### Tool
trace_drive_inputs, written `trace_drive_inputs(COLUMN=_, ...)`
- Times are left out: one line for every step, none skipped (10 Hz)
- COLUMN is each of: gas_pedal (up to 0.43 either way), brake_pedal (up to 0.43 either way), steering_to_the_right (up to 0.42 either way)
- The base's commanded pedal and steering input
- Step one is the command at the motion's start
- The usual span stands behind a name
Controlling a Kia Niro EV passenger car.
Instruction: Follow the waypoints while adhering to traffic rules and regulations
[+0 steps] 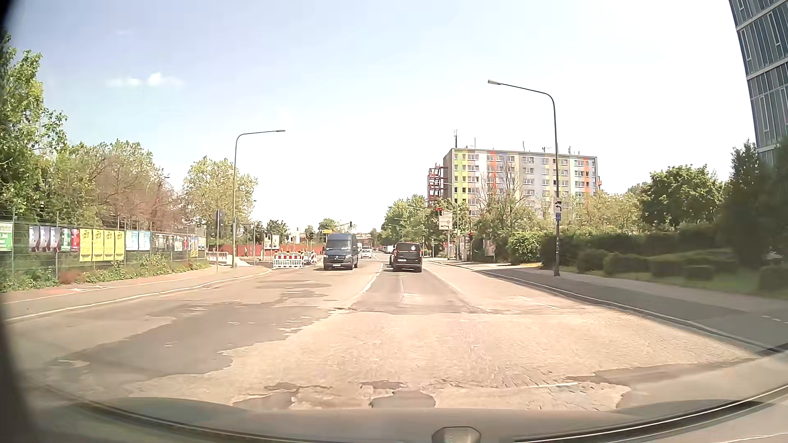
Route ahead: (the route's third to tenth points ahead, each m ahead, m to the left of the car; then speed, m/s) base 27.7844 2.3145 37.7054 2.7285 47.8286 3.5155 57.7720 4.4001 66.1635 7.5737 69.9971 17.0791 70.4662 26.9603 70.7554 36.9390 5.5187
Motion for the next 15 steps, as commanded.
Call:
trace_drive_inputs(gas_pedal=0.000, brake_pedal=0.024, steering_to_the_right=-0.002)
trace_drive_inputs(gas_pedal=0.000, brake_pedal=0.024, steering_to_the_right=-0.003)
trace_drive_inputs(gas_pedal=0.000, brake_pedal=0.024, steering_to_the_right=-0.004)
trace_drive_inputs(gas_pedal=0.000, brake_pedal=0.024, steering_to_the_right=-0.005)
trace_drive_inputs(gas_pedal=0.000, brake_pedal=0.024, steering_to_the_right=-0.010)
trace_drive_inputs(gas_pedal=0.000, brake_pedal=0.024, steering_to_the_right=-0.021)
trace_drive_inputs(gas_pedal=0.000, brake_pedal=0.024, steering_to_the_right=-0.017)
trace_drive_inputs(gas_pedal=0.000, brake_pedal=0.024, steering_to_the_right=-0.017)
trace_drive_inputs(gas_pedal=0.000, brake_pedal=0.024, steering_to_the_right=-0.018)
trace_drive_inputs(gas_pedal=0.000, brake_pedal=0.024, steering_to_the_right=-0.016)
trace_drive_inputs(gas_pedal=0.000, brake_pedal=0.024, steering_to_the_right=-0.016)
trace_drive_inputs(gas_pedal=0.000, brake_pedal=0.024, steering_to_the_right=-0.016)
trace_drive_inputs(gas_pedal=0.000, brake_pedal=0.024, steering_to_the_right=-0.014)
trace_drive_inputs(gas_pedal=0.000, brake_pedal=0.024, steering_to_the_right=-0.016)
trace_drive_inputs(gas_pedal=0.000, brake_pedal=0.024, steering_to_the_right=-0.014)
